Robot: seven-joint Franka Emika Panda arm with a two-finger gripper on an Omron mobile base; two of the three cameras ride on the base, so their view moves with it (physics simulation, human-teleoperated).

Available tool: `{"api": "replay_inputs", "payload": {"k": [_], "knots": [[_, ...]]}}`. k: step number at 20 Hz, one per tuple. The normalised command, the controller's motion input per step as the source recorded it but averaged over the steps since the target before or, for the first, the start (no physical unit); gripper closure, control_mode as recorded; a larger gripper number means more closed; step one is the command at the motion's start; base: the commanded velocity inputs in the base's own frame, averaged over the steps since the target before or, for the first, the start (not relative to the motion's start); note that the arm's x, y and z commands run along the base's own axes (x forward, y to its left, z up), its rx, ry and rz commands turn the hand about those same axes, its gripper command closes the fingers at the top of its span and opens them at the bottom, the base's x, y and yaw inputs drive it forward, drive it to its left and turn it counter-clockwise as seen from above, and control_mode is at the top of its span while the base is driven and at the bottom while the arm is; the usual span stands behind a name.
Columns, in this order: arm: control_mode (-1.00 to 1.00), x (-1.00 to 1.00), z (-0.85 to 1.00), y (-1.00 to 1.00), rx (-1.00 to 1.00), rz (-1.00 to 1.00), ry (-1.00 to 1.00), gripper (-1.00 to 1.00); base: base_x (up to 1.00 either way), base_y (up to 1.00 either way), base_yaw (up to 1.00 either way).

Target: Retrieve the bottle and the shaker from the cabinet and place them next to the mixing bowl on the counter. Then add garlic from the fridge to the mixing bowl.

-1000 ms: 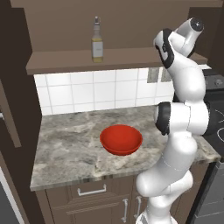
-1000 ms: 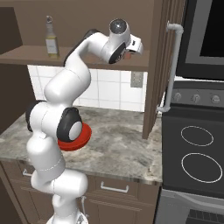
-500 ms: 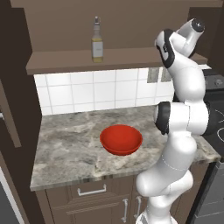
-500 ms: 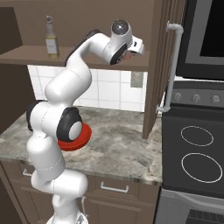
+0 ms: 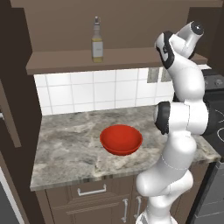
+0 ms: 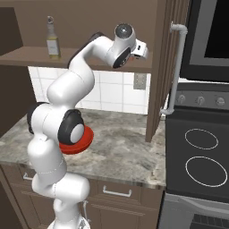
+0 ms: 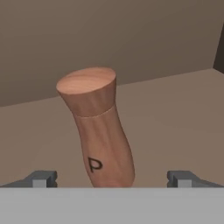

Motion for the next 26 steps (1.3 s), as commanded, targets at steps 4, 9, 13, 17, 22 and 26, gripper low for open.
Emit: {"api": "replay_inputs", "payload": {"k": [4, 9, 13, 17, 22, 26], "knots": [[-1.00, 0.15, 0.00, 0.00, 0.00, 0.00, 0.00, -1.00, 0.00, 0.00, 0.00], [-1.00, 0.15, 0.00, 0.00, 0.00, 0.00, 0.00, -1.00, 0.00, 0.00, 0.00], [-1.00, 0.15, 0.00, 0.00, 0.00, 0.00, 0.00, -1.00, 0.00, 0.00, 0.00], [-1.00, 0.12, 0.00, 0.00, 0.00, 0.00, 0.00, -1.00, 0.00, 0.00, 0.00], [-1.00, 0.00, 0.00, 0.00, 0.00, 0.00, 0.00, -1.00, 0.00, 0.00, 0.00], [-1.00, 0.00, 0.00, 0.00, 0.00, 0.00, 0.00, 1.00, 0.00, 0.00, 0.00]]}}
